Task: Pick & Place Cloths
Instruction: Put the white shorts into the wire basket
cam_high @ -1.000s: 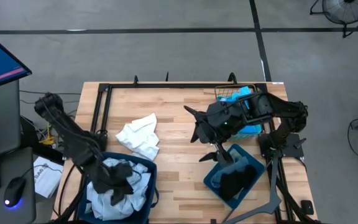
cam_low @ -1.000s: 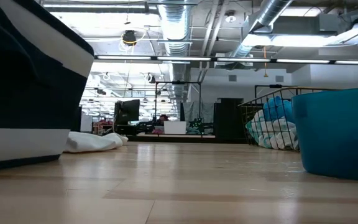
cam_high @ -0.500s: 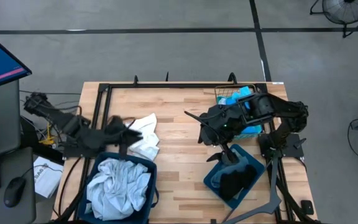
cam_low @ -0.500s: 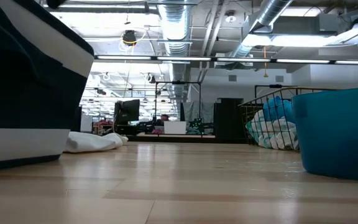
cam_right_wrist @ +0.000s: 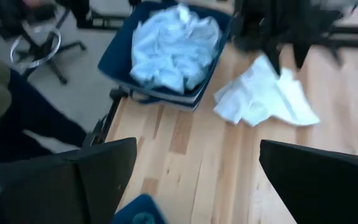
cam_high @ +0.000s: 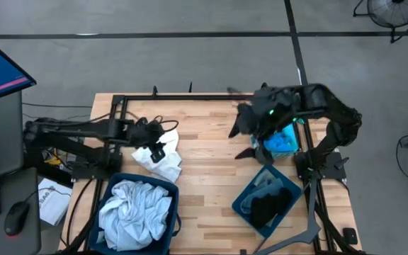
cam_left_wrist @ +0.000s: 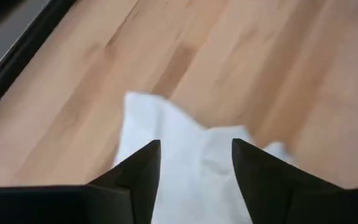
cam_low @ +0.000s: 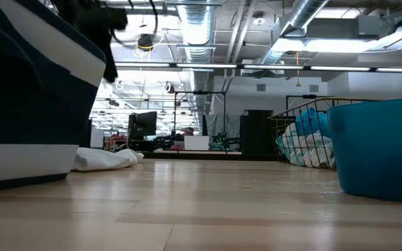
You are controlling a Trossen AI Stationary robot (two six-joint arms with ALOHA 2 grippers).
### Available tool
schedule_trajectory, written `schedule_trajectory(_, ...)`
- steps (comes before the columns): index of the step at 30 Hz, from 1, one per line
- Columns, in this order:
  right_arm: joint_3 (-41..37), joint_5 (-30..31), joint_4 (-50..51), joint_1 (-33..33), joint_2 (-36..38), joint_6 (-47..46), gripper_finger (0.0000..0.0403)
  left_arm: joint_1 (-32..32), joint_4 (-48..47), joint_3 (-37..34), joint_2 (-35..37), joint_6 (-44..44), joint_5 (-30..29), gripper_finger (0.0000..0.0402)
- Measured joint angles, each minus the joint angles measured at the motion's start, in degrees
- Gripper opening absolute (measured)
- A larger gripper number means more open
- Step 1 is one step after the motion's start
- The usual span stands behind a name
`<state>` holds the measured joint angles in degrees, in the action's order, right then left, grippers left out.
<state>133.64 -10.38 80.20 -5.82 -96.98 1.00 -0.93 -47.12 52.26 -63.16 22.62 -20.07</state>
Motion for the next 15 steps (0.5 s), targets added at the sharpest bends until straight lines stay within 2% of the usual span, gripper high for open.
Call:
schedule_trajectory(7, 0.03, -0.04, -1.17, 3.24, 3.92, -0.01, 0.0333, -4.61, 4.83, -7.31, -5.74, -3.4, 3.17, 0.0212)
schedule_trajectory(12, 0.05, -0.03, -1.81, 3.8, 5.08, -0.61, 0.0333, -6.29, 16.43, -16.39, -5.96, -2.73, 7.69, 0.0225)
schedule_trajectory(15, 0.02, -0.04, -1.68, 3.64, 4.94, -0.6, 0.0333, -6.55, 19.21, -19.75, -5.94, -2.45, 8.58, 0.0228)
